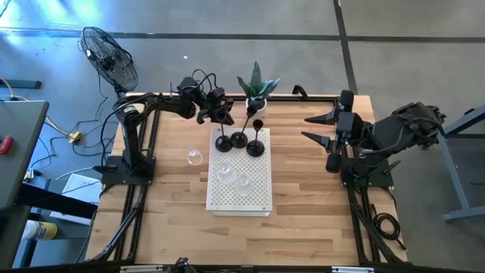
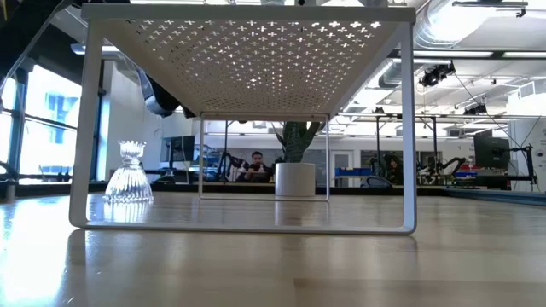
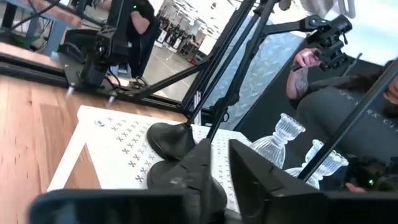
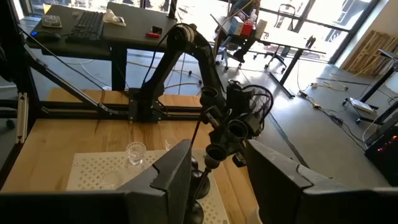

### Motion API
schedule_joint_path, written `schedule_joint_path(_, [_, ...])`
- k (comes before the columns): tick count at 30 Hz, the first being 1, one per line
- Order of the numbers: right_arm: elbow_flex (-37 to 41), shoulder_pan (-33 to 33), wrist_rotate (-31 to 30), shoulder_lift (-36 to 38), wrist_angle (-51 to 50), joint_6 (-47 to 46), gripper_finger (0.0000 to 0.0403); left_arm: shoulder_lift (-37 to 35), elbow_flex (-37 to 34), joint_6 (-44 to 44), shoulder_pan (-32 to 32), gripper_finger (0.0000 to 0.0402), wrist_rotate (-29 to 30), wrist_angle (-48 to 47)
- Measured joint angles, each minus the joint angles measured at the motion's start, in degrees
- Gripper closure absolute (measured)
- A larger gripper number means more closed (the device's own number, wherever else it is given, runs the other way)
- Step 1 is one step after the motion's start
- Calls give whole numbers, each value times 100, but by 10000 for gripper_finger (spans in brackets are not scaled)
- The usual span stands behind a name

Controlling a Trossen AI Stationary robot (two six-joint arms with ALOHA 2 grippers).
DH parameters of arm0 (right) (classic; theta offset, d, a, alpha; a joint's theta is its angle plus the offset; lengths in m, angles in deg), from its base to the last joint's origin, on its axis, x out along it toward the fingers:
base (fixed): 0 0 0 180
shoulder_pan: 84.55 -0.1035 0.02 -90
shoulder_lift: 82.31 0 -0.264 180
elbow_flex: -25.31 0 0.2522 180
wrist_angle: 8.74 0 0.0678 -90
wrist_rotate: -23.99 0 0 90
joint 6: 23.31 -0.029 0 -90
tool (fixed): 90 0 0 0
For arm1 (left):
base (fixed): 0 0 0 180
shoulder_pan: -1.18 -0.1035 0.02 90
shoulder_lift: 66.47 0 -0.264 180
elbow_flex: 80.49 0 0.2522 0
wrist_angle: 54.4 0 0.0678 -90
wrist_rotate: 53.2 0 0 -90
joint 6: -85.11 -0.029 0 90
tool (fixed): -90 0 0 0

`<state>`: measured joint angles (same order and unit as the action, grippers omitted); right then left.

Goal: Pick & Place candle stick holders
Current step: Put the black candle holder on the shelf

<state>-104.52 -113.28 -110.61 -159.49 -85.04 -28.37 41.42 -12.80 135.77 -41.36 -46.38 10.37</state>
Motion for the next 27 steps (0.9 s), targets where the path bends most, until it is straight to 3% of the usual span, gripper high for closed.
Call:
schedule_joint_path(4, [-1, -2, 0, 0, -38, -11, 258, -203, 0, -186, 2, 395, -47, -643])
schedule_joint_path(14, [0, -2, 61, 0, -281, -256, 258, -881, -2, -553, 6, 400, -93, -2097])
schedule_joint_path(21, [0, -31, 276, 0, -281, -260, 258, -1024, -2, -953, 17, 401, -163, -3583])
schedule_joint_path(27, [-1, -31, 343, 0, -327, -252, 258, -1029, -2, -1012, 19, 401, -237, -4227])
